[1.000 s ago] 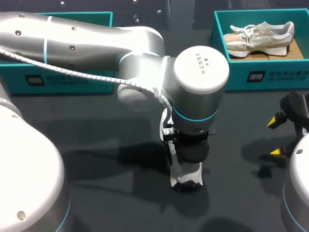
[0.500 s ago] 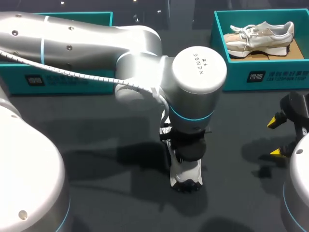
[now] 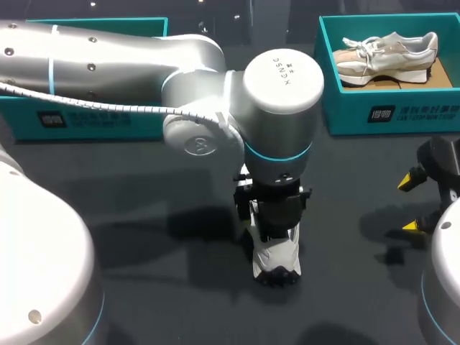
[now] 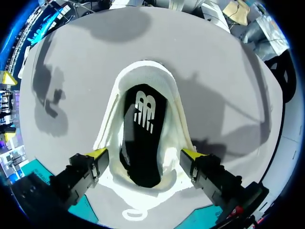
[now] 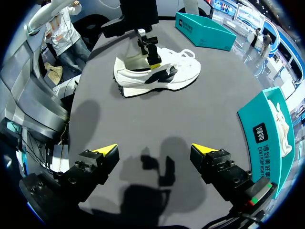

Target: Take the shoe out of the shoebox, open the shoe tongue, remove and reinsert the insole, then place the shoe into the shoebox

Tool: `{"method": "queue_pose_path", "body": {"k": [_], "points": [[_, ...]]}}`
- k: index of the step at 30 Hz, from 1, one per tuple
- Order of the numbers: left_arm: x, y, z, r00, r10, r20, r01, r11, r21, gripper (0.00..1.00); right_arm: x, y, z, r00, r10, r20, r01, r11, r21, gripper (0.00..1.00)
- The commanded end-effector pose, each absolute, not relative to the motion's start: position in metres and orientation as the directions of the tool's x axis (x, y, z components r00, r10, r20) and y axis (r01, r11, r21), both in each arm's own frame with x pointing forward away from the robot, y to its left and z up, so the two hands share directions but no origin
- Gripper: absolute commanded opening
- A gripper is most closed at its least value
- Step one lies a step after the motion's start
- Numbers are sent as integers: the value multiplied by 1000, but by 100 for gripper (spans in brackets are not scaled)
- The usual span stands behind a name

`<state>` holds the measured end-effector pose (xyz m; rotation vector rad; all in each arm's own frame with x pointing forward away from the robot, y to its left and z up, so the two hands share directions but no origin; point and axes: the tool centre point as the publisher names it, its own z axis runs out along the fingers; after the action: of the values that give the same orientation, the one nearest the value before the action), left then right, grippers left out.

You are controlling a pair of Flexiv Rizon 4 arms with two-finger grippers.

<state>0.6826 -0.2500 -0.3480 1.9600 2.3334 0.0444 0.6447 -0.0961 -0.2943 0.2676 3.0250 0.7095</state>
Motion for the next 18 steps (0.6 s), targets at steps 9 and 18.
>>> {"method": "queue_pose_path", "body": {"k": [9, 18], "points": [[692, -249, -342, -163, 983, -83, 986, 166, 31, 100, 643, -96, -294, -985, 174, 15, 162, 883, 440, 100], [703, -247, -332, -172, 980, -98, 985, 174, 11, 94, 643, -96, -294, -985, 174, 15, 162, 883, 440, 100]]}}
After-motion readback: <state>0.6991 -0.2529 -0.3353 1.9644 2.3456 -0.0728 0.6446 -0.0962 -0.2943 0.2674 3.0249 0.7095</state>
